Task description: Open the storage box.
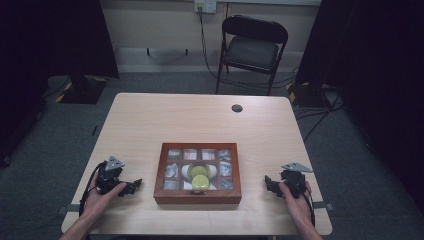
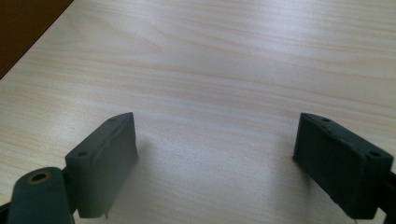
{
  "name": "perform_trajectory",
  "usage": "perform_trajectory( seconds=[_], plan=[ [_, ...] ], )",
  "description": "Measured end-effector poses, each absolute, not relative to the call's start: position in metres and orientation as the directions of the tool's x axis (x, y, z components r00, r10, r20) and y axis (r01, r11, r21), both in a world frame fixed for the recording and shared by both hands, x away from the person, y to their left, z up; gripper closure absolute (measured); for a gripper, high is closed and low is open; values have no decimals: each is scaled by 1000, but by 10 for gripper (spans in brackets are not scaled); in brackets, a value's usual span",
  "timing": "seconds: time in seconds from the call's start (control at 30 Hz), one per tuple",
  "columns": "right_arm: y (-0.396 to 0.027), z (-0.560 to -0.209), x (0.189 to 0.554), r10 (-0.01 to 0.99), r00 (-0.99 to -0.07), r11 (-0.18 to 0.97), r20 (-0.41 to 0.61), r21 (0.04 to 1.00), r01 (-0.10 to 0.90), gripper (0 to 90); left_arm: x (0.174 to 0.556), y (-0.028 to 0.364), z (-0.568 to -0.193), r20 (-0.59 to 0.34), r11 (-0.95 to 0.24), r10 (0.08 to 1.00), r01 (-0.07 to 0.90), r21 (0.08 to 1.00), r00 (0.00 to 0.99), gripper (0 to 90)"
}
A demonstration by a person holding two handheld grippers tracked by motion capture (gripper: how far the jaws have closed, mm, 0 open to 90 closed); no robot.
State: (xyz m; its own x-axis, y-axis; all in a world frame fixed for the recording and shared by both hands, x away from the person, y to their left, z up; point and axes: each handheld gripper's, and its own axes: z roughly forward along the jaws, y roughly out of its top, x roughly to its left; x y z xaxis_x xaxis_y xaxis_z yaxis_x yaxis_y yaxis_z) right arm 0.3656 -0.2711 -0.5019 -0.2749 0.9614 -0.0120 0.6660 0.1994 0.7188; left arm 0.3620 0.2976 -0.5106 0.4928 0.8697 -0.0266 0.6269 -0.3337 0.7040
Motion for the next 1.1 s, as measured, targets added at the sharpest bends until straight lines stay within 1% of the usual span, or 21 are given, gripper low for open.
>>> perform_trajectory(
  seconds=[0.07,0.13,0.2,0.23,0.33,0.43,0.53,0.63,0.73,0.8,0.83,0.9,1.1],
  plan=[
    [-271,-502,365,961,-276,201,-12,718,666,121,362,298,-510,-20,-339,871,629,700,491,2],
    [-272,-502,366,959,-284,207,-13,718,664,121,363,298,-508,-28,-331,875,641,692,482,28],
    [-273,-502,366,956,-292,212,-13,718,663,120,363,299,-507,-37,-308,886,647,698,462,69],
    [-273,-502,366,955,-297,216,-13,718,662,121,363,300,-506,-30,-318,885,650,690,465,92],
    [-274,-502,365,952,-306,222,-13,718,660,121,363,302,-504,-37,-300,894,656,692,447,158],
    [-274,-502,365,948,-319,231,-12,718,657,121,361,303,-502,-58,-300,887,666,683,458,159],
    [-274,-502,364,946,-323,234,-13,718,655,121,360,305,-499,-96,-287,877,673,682,471,197],
    [-274,-502,364,946,-324,234,-13,718,656,122,359,305,-497,-101,-278,876,666,692,471,199],
    [-274,-502,364,944,-330,238,-12,718,654,122,359,305,-491,-133,-266,857,650,712,497,225],
    [-274,-502,365,942,-335,242,-13,718,653,122,357,303,-487,-128,-278,849,640,716,512,233],
    [-274,-502,365,942,-335,242,-13,718,653,122,357,303,-487,-128,-278,849,640,716,512,244],
    [-275,-502,365,941,-338,244,-13,718,652,121,353,299,-482,-144,-265,836,621,738,529,295],
    [-275,-502,365,941,-338,244,-12,718,652,121,347,290,-475,-171,-275,807,617,738,564,297]
  ],
)
